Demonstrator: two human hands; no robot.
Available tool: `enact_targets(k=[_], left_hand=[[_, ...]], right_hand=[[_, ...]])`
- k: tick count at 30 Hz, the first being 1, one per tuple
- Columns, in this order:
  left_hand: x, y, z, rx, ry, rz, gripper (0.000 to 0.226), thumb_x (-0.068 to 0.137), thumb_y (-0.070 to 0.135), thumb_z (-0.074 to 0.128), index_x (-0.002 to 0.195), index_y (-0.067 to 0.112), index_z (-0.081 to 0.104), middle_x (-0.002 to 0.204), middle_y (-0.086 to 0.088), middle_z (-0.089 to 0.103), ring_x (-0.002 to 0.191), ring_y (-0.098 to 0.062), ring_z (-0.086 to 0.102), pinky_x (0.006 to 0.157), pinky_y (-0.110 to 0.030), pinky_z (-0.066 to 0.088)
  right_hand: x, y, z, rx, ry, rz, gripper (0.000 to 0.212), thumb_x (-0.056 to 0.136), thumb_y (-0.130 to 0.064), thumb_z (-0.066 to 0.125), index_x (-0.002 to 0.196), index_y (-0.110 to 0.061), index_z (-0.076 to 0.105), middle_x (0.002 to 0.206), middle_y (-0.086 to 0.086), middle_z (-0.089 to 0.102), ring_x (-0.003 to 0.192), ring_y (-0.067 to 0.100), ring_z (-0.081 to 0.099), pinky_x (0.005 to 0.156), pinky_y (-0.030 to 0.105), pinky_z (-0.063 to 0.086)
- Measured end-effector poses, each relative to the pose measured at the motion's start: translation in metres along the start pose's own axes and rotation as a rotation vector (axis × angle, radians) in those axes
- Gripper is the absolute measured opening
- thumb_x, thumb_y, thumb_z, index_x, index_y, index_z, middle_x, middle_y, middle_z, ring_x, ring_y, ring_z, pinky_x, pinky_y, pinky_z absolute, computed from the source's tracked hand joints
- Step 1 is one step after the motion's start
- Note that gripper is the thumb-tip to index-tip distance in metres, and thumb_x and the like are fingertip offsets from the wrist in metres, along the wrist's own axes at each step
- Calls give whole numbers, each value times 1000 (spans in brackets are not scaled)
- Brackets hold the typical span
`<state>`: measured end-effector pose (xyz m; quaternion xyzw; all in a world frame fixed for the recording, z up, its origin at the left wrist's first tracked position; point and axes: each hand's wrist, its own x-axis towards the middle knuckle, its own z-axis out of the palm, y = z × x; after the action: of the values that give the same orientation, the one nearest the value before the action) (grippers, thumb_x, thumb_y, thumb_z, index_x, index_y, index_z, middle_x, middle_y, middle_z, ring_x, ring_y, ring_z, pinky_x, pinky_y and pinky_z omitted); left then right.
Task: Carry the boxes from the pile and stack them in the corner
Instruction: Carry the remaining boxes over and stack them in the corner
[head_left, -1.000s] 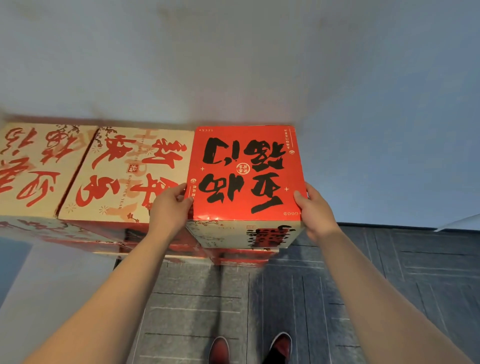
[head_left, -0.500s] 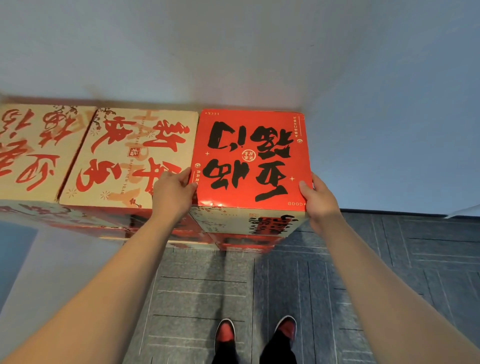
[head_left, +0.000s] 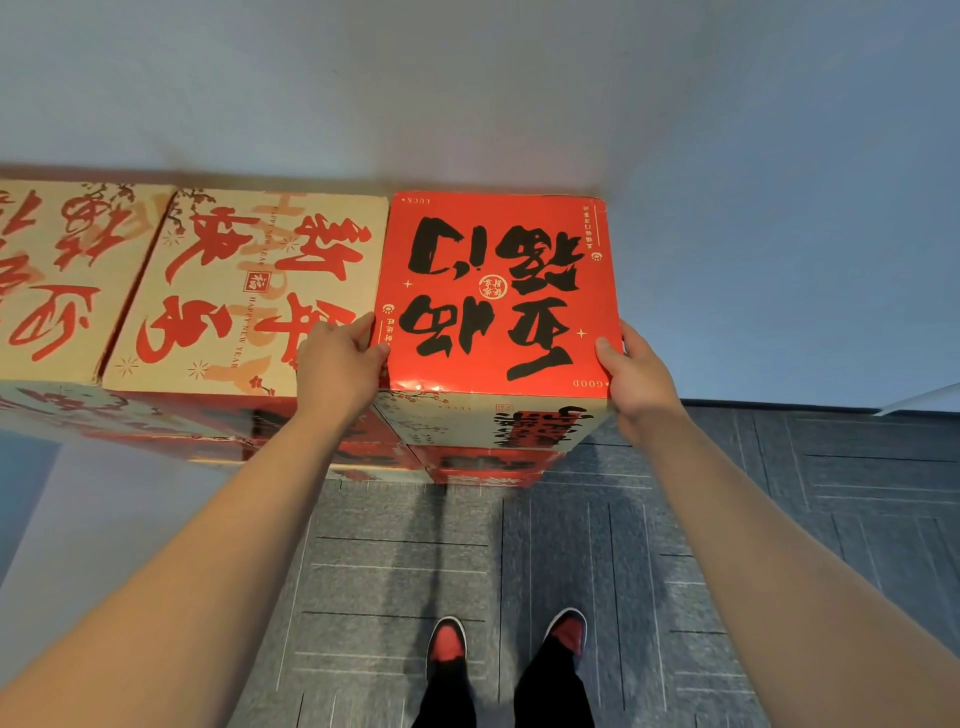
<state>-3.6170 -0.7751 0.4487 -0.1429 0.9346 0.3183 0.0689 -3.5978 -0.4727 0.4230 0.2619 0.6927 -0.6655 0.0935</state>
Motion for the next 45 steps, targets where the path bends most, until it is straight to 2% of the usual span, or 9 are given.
enact_targets(k=[6,13,21,25,29,34,39,42,45], left_hand=[[-4,2,0,12,6,17,46,100,27,62,145,18,56,115,-15,55,113,-40,55,104,-48,47],[-6,13,-5,238,-31,66,59,96,34,66,148,10,50,140,-20,48,132,-39,41,111,-52,39],[-13,25,8,487,-325,251,112,77,64,73,163,28,10,170,-13,-6,156,-35,-5,125,-57,11],[-11,20,12,485,-263,268,104,83,54,75,163,29,12,170,-13,-4,157,-34,-2,124,-58,14],[-10,22,12,487,-258,252,103,83,52,76,162,29,15,170,-13,-2,157,-33,-1,124,-59,16],[-7,21,13,486,-248,243,103,82,51,76,162,28,15,171,-13,-1,157,-32,0,123,-59,18],[-6,22,14,471,-253,244,103,82,51,76,162,29,15,171,-11,-1,157,-31,-1,123,-60,18],[-4,22,14,484,-249,239,103,82,53,76,162,31,15,171,-11,-1,157,-31,0,123,-59,20],[-4,21,13,498,-242,249,103,81,55,76,162,31,15,171,-10,0,157,-31,2,123,-58,20]], right_hand=[[0,5,0,-11,-7,6,27,112,-27,46,134,-41,53,119,-6,77,99,19,78,85,42,64],[-1,7,3,-11,-16,-20,31,113,-27,45,142,-33,52,119,-8,76,90,9,78,75,32,63],[-2,6,3,-44,-10,-11,31,112,-35,45,142,-38,48,112,-11,77,92,13,78,88,42,64],[-7,3,0,-102,-47,3,46,109,-46,47,154,-39,40,128,-7,74,103,13,77,98,45,59],[-10,-6,-8,-94,136,4,70,107,-47,47,167,-29,16,171,-3,28,150,20,41,118,41,37],[-20,-4,9,-86,16,-7,75,91,-67,48,159,-38,33,152,-7,58,135,21,60,113,53,47],[-20,-17,1,-35,149,6,64,106,-49,43,164,-28,27,157,-10,46,143,15,46,110,33,36],[-22,-13,7,-119,3,0,66,92,-65,49,153,-38,43,141,-15,64,130,17,62,107,45,48],[-12,-6,6,-60,108,25,78,92,-66,49,162,-36,30,160,-8,47,141,20,53,116,55,43]])
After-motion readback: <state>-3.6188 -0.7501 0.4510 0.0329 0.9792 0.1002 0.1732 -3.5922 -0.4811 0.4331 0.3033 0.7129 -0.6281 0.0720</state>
